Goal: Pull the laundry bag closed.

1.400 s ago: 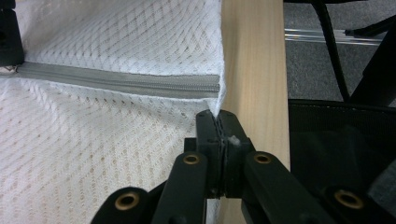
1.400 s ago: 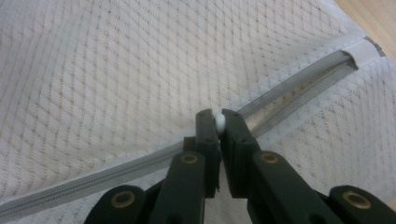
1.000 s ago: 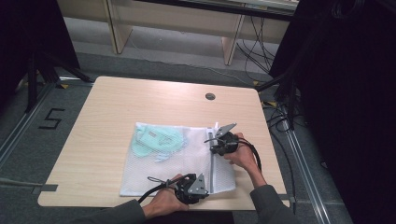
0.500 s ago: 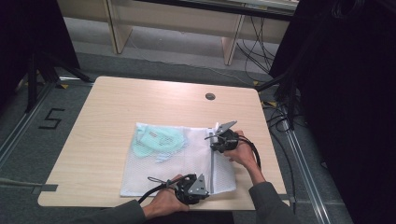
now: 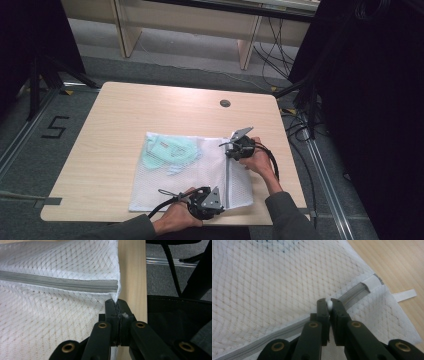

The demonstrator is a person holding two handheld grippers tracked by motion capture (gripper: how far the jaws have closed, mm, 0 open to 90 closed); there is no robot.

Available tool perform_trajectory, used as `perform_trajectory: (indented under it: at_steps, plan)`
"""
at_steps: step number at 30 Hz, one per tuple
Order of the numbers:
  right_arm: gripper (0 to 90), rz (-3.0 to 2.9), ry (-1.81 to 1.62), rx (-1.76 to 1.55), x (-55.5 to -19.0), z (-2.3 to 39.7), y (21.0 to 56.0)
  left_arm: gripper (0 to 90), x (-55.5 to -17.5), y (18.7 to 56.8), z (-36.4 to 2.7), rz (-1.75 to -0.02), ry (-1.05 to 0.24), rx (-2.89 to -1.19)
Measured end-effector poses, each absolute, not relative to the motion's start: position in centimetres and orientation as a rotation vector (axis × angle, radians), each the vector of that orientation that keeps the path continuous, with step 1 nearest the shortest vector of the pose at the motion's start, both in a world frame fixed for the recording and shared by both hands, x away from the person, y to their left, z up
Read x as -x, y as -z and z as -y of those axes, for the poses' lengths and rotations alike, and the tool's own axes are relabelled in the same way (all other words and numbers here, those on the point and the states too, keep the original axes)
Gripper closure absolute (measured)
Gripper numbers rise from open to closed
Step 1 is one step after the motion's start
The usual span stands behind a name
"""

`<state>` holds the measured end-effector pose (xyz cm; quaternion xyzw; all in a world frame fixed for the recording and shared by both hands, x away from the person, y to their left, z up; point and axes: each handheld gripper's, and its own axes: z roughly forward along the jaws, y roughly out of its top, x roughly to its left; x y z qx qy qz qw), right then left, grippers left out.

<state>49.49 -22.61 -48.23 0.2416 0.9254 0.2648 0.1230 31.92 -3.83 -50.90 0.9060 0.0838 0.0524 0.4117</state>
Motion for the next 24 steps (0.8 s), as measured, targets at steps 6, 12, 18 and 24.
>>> perform_trajectory:
  at_steps: [6, 12, 18, 24]
  plan:
    - [86.5, -2.686, -0.786, -0.717, -49.8, 22.6, 48.2, 88.6, -31.9, 51.0, 3.9, -0.215, -0.118, -2.278]
    - [86.6, -2.676, -0.796, -0.739, -50.2, 22.7, 48.3, 88.7, -31.8, 51.0, 3.9, -0.211, -0.117, -2.282]
    - [86.5, -2.671, -0.785, -0.759, -50.6, 22.7, 48.2, 88.7, -31.8, 51.0, 4.0, -0.213, -0.111, -2.278]
    - [86.6, -2.655, -0.784, -0.756, -51.2, 22.9, 48.2, 88.7, -31.7, 51.0, 4.1, -0.215, -0.103, -2.273]
